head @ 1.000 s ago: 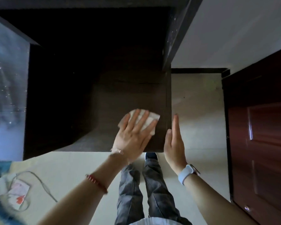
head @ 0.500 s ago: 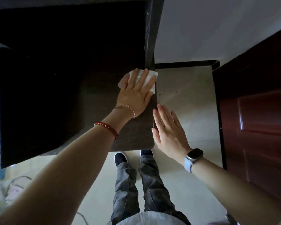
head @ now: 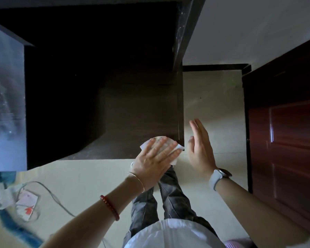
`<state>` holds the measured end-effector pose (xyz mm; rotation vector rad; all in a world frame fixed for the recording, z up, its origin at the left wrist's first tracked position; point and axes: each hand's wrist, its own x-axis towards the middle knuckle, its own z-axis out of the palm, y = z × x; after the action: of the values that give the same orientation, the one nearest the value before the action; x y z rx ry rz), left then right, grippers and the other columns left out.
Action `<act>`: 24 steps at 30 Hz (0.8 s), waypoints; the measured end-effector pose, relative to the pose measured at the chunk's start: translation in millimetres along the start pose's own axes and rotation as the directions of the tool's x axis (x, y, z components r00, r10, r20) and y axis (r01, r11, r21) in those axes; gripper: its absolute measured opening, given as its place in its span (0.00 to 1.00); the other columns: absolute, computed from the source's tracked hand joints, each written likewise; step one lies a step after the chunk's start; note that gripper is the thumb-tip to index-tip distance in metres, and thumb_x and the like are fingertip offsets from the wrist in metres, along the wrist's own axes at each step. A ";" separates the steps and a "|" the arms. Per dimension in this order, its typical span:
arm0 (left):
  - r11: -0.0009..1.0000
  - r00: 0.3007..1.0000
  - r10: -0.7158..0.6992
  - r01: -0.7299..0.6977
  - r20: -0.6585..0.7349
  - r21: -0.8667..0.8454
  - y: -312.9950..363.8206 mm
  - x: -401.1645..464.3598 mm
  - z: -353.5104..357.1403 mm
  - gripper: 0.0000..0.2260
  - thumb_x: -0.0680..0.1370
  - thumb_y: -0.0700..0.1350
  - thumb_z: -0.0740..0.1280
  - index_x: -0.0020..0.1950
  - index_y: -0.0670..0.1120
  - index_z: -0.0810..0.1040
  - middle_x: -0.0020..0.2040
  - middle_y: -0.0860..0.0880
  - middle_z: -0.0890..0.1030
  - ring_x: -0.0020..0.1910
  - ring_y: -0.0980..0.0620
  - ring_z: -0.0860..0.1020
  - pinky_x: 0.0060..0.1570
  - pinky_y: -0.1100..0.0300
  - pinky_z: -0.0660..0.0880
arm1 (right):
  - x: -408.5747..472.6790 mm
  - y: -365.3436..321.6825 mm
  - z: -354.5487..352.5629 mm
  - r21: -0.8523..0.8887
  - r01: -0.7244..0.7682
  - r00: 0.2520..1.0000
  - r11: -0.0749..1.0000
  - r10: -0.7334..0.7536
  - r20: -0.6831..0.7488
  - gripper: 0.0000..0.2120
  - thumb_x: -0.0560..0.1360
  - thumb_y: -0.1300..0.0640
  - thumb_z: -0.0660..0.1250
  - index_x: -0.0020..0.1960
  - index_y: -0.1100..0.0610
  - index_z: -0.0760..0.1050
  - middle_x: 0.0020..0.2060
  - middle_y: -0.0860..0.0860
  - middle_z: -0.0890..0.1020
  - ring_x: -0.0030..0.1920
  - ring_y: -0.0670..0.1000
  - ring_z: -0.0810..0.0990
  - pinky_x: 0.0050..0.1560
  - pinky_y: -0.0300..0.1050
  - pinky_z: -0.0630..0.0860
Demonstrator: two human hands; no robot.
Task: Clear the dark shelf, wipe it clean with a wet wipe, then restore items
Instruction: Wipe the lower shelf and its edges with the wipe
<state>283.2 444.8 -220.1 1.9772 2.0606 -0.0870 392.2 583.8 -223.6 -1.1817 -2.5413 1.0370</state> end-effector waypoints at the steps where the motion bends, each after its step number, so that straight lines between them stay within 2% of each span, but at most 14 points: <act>1: 1.000 1.000 0.000 0.000 -0.010 -0.012 1.2 -1.9 1.3 0.24 0.76 0.51 0.53 0.73 0.52 0.57 0.72 0.52 0.62 0.71 0.45 0.58 0.70 0.46 0.51 | 1.4 -2.4 0.8 0.003 -0.005 1.000 1.000 0.005 0.000 0.25 0.75 0.55 0.47 0.69 0.63 0.64 0.69 0.61 0.66 0.69 0.53 0.63 0.64 0.42 0.65; 4: 0.998 0.999 -0.041 0.041 -0.006 -0.044 0.4 0.8 -2.4 0.24 0.76 0.51 0.55 0.72 0.53 0.58 0.72 0.51 0.64 0.71 0.46 0.59 0.70 0.47 0.52 | 6.3 -7.9 2.8 0.005 0.006 1.000 1.000 -0.006 -0.028 0.24 0.75 0.57 0.48 0.69 0.63 0.64 0.68 0.62 0.66 0.68 0.57 0.65 0.63 0.48 0.69; 6: 0.980 0.983 -0.182 0.181 -0.003 -0.086 -2.4 0.5 -4.4 0.23 0.77 0.51 0.54 0.73 0.53 0.58 0.72 0.50 0.64 0.72 0.45 0.60 0.70 0.48 0.51 | 10.4 -11.9 4.2 -0.039 0.042 0.998 0.998 -0.043 -0.038 0.23 0.75 0.60 0.49 0.68 0.63 0.64 0.67 0.63 0.67 0.69 0.57 0.64 0.64 0.57 0.69; 9: 0.879 0.894 -0.448 0.441 0.004 -0.181 -7.5 -20.1 -1.3 0.22 0.80 0.52 0.48 0.74 0.52 0.54 0.74 0.49 0.59 0.74 0.45 0.53 0.71 0.48 0.48 | 14.7 -26.7 9.0 -0.215 0.148 0.989 0.965 -0.150 0.007 0.22 0.74 0.62 0.49 0.66 0.64 0.66 0.66 0.64 0.69 0.68 0.58 0.62 0.66 0.66 0.62; 12: 0.804 0.825 -0.565 0.554 0.012 -0.216 -15.6 -64.9 10.9 0.21 0.81 0.52 0.44 0.74 0.52 0.52 0.73 0.49 0.55 0.74 0.46 0.50 0.72 0.49 0.46 | 11.1 -55.2 28.8 -0.320 0.333 0.941 0.887 -0.289 0.178 0.23 0.74 0.59 0.50 0.68 0.62 0.66 0.68 0.63 0.66 0.70 0.60 0.61 0.70 0.62 0.53; 14: 0.739 0.758 -0.653 0.638 0.004 -0.218 -31.1 -94.7 17.3 0.21 0.80 0.52 0.44 0.74 0.53 0.51 0.73 0.48 0.55 0.73 0.46 0.50 0.72 0.50 0.44 | 7.2 -76.5 52.2 -0.362 0.405 0.907 0.839 -0.320 0.273 0.24 0.74 0.56 0.51 0.69 0.59 0.64 0.70 0.62 0.65 0.71 0.60 0.60 0.71 0.59 0.50; 16: 0.666 0.684 -0.729 0.708 -0.008 -0.233 -51.4 -118.9 20.8 0.21 0.80 0.51 0.46 0.74 0.52 0.51 0.73 0.48 0.54 0.73 0.47 0.50 0.71 0.52 0.43 | 2.8 -94.8 76.4 -0.434 0.381 0.917 0.816 -0.275 0.287 0.25 0.74 0.53 0.51 0.70 0.57 0.62 0.71 0.62 0.63 0.72 0.60 0.59 0.71 0.59 0.47; 17: 0.651 0.668 -0.744 0.720 -0.011 -0.241 -60.0 -127.5 21.2 0.22 0.80 0.50 0.47 0.74 0.51 0.51 0.73 0.48 0.54 0.73 0.47 0.51 0.71 0.52 0.42 | 1.8 -101.1 84.7 -0.466 0.338 0.935 0.818 -0.236 0.265 0.26 0.74 0.52 0.51 0.71 0.57 0.61 0.71 0.62 0.62 0.72 0.61 0.58 0.70 0.59 0.46; 20: 0.703 0.721 -0.692 0.671 -0.010 -0.236 -77.8 -150.9 23.3 0.21 0.81 0.50 0.44 0.74 0.50 0.53 0.73 0.49 0.55 0.73 0.50 0.53 0.71 0.51 0.43 | -2.5 -113.1 101.0 -0.520 0.236 0.968 0.821 -0.154 0.196 0.26 0.76 0.51 0.51 0.73 0.57 0.57 0.72 0.63 0.59 0.73 0.61 0.55 0.70 0.61 0.44; 24: 0.783 0.803 -0.596 0.579 -0.010 -0.228 -90.9 -164.5 26.5 0.21 0.81 0.50 0.40 0.74 0.48 0.53 0.73 0.47 0.61 0.73 0.48 0.58 0.71 0.49 0.45 | -3.8 -113.9 103.1 -0.545 0.225 0.973 0.808 -0.155 0.173 0.26 0.76 0.50 0.49 0.73 0.57 0.55 0.72 0.63 0.57 0.73 0.61 0.52 0.70 0.60 0.43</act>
<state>201.2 273.5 -219.2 1.1657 2.5471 0.0910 283.1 475.6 -226.5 -0.9498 -3.1031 0.3120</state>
